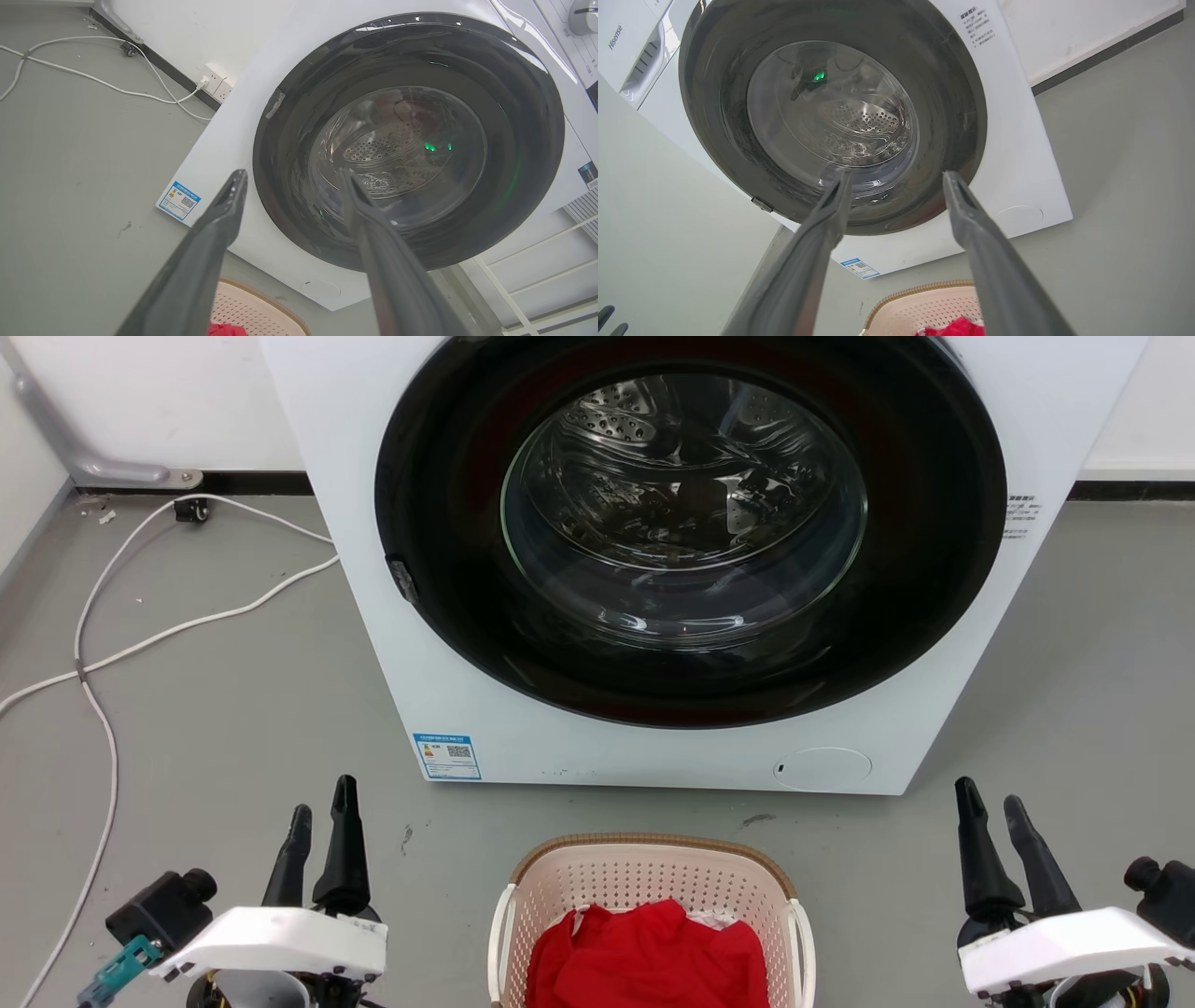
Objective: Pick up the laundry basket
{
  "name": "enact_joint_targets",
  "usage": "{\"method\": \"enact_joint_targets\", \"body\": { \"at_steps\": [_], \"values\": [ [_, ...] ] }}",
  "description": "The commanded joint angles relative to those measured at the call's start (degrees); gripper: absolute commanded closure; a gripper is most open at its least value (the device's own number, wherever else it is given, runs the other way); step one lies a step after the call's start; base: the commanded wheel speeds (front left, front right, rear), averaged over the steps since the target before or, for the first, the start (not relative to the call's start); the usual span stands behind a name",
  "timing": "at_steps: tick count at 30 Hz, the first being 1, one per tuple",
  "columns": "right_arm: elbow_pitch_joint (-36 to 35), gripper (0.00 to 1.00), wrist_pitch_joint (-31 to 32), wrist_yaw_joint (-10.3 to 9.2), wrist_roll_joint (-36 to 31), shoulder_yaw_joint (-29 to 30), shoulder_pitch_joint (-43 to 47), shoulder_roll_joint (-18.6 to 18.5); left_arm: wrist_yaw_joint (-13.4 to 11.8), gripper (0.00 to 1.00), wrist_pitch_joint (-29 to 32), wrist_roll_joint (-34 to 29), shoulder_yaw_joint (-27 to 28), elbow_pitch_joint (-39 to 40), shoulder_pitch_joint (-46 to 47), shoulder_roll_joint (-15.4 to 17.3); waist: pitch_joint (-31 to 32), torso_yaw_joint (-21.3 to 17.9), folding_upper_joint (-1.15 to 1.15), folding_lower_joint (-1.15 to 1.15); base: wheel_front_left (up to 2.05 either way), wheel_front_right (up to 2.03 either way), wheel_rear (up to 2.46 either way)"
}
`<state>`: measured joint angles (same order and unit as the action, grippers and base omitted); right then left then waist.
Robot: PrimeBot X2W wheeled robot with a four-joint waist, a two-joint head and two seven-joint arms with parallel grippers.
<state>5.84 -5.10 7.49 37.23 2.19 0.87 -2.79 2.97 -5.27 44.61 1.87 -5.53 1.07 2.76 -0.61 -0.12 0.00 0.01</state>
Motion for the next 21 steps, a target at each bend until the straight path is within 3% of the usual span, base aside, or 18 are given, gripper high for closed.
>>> {"method": "enact_joint_targets", "body": {
  "at_steps": [1,21],
  "values": [
    [-1.1,0.0,-0.8,0.0,-2.6,-0.2,0.1,-0.1,-0.4,0.0,-0.7,-2.5,-0.3,1.0,-0.3,0.1,0.0,0.0,0.0,-0.01,0.0,0.0,0.0],
    [-2.0,0.0,-3.9,0.0,-16.5,-0.6,2.3,-0.1,-1.6,0.0,-3.8,-15.1,-1.3,1.4,-2.1,0.1,-0.2,-0.1,0.0,-0.01,0.0,0.0,0.0]
  ]
}}
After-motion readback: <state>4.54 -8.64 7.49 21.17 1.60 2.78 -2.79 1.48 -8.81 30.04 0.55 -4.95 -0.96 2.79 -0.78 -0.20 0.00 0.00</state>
